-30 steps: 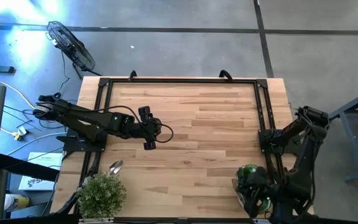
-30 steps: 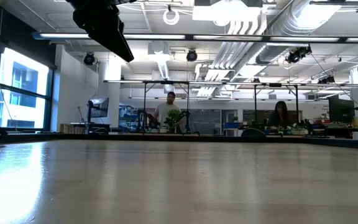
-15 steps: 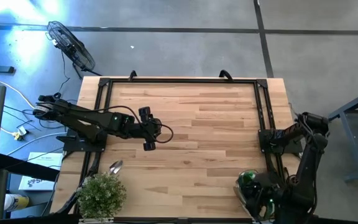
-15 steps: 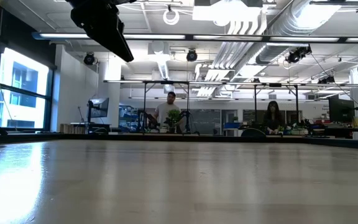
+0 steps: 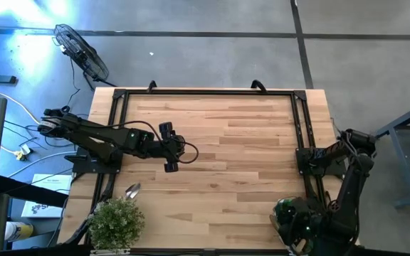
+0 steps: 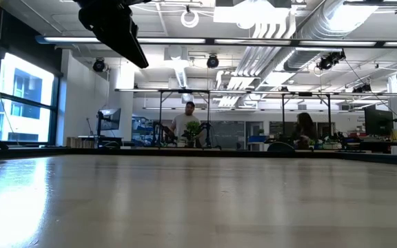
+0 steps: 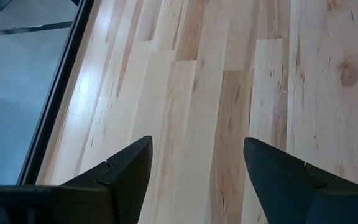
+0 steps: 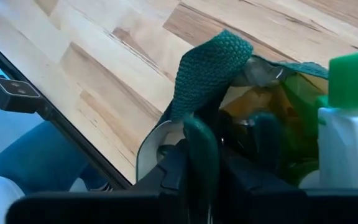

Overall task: Pick & Place Garden tools in Gardening bag
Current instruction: Put the green shear scissors into the green gardening bag

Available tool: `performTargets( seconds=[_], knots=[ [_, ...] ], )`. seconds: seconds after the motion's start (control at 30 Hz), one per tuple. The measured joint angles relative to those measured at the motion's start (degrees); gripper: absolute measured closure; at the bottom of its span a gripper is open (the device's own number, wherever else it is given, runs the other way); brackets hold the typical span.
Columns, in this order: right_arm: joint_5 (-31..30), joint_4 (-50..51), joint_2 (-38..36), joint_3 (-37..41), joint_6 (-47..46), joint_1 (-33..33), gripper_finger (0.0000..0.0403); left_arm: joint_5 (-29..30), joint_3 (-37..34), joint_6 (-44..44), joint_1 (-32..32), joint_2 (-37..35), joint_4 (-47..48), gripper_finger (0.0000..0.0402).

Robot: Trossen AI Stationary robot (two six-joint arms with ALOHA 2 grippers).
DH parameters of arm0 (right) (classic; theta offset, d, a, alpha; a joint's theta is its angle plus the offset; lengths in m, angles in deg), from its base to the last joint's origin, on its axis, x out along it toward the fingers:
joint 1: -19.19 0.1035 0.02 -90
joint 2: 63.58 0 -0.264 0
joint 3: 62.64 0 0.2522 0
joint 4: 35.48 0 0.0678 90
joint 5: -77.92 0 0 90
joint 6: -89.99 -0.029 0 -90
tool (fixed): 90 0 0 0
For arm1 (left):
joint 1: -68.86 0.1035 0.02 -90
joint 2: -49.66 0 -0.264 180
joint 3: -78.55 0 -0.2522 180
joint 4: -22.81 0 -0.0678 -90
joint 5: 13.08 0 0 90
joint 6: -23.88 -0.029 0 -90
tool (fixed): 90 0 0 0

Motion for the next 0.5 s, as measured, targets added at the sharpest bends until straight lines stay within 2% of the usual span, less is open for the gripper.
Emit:
performTargets(
  seconds=[0.33,0.5],
  knots=[
    [0.09,2.02,0.0,0.0,-0.15,-0.4,0.0327,-0.11,0.02,0.0,0.0,0.0,0.0,0.0156],
    [-0.91,4.51,-0.65,0.0,-0.13,-0.44,0.0299,-0.13,0.02,0.0,0.0,0.0,-0.01,0.0156]
  ],
)
